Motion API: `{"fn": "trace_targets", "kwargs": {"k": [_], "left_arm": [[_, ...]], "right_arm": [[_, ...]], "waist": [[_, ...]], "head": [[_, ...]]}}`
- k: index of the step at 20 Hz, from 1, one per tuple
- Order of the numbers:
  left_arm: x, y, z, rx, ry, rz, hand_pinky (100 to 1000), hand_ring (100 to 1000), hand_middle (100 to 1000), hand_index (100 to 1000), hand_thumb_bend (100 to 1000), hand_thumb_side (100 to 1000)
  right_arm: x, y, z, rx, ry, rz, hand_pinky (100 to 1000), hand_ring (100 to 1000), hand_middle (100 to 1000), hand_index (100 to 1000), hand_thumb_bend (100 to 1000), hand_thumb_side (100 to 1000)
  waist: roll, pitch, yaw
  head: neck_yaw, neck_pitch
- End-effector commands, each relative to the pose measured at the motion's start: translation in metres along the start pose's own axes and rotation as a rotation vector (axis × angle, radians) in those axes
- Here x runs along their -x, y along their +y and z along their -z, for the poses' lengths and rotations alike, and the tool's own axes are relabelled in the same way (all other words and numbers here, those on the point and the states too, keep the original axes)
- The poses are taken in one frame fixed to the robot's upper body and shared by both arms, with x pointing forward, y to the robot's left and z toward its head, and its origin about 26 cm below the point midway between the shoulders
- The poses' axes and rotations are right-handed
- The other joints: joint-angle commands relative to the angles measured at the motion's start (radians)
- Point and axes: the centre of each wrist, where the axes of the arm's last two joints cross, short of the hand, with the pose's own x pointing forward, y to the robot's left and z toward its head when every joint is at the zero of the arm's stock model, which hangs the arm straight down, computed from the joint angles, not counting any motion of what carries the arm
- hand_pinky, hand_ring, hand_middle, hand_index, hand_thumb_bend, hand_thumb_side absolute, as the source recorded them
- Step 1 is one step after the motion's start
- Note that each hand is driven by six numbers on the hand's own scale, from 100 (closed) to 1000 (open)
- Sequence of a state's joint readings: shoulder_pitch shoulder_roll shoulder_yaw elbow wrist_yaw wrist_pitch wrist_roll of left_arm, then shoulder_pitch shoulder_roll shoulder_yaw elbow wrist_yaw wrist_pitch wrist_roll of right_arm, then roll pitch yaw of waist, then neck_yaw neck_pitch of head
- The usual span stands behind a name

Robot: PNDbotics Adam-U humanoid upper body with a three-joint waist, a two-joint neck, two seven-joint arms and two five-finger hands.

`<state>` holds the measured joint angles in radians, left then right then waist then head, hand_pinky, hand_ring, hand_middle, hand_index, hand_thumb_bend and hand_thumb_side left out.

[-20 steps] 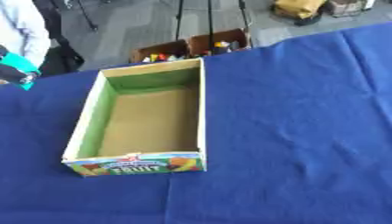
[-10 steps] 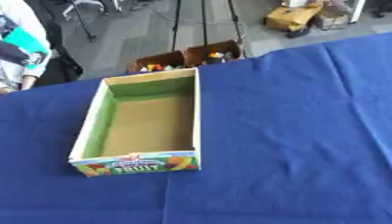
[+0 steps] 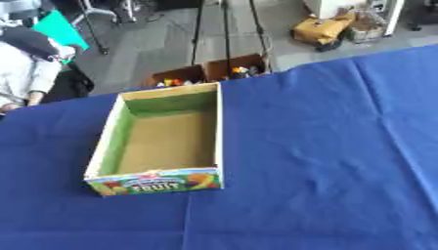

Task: Pick up objects on the table and place them in the box.

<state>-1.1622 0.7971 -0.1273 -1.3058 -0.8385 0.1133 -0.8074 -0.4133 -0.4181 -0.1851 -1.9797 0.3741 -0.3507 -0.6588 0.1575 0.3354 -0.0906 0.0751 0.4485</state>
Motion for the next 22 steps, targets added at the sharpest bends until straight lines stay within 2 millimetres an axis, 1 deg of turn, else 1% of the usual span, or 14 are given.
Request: {"fn": "trace_targets", "kwargs": {"k": [1, 6, 12, 16, 22], "left_arm": [[-0.014, 0.014, -0.011, -0.03, -0.066, 0.017, 349, 471, 458, 667, 100, 504], [-0.042, 0.005, -0.009, -0.013, -0.167, 0.004, 336, 465, 453, 663, 100, 492], [-0.068, -0.004, -0.014, 0.008, -0.271, 0.007, 336, 467, 454, 664, 100, 487], [-0.076, -0.014, -0.014, 0.042, -0.302, -0.005, 333, 467, 454, 665, 100, 485], [-0.087, -0.034, -0.009, 0.124, -0.343, -0.016, 339, 472, 457, 662, 100, 490]], "right_arm": [[-0.005, 0.001, 0.005, 0.009, -0.012, 0.022, 707, 613, 451, 668, 100, 704], [-0.007, 0.005, 0.003, 0.017, -0.001, 0.041, 706, 614, 454, 667, 100, 702], [-0.008, 0.008, 0.001, 0.025, 0.014, 0.053, 707, 614, 454, 666, 100, 700], [-0.008, 0.01, 0.001, 0.028, 0.019, 0.063, 707, 615, 454, 666, 100, 699], [-0.01, 0.013, 0.001, 0.032, 0.025, 0.08, 707, 615, 453, 666, 100, 697]], "waist": [[-0.01, -0.035, 0.004], [-0.014, -0.056, -0.003], [-0.017, -0.069, -0.013], [-0.02, -0.071, -0.017], [-0.026, -0.069, -0.023]], "head": [[-0.005, 0.014], [-0.011, 0.021], [-0.02, 0.027], [-0.022, 0.031], [-0.027, 0.034]]}}
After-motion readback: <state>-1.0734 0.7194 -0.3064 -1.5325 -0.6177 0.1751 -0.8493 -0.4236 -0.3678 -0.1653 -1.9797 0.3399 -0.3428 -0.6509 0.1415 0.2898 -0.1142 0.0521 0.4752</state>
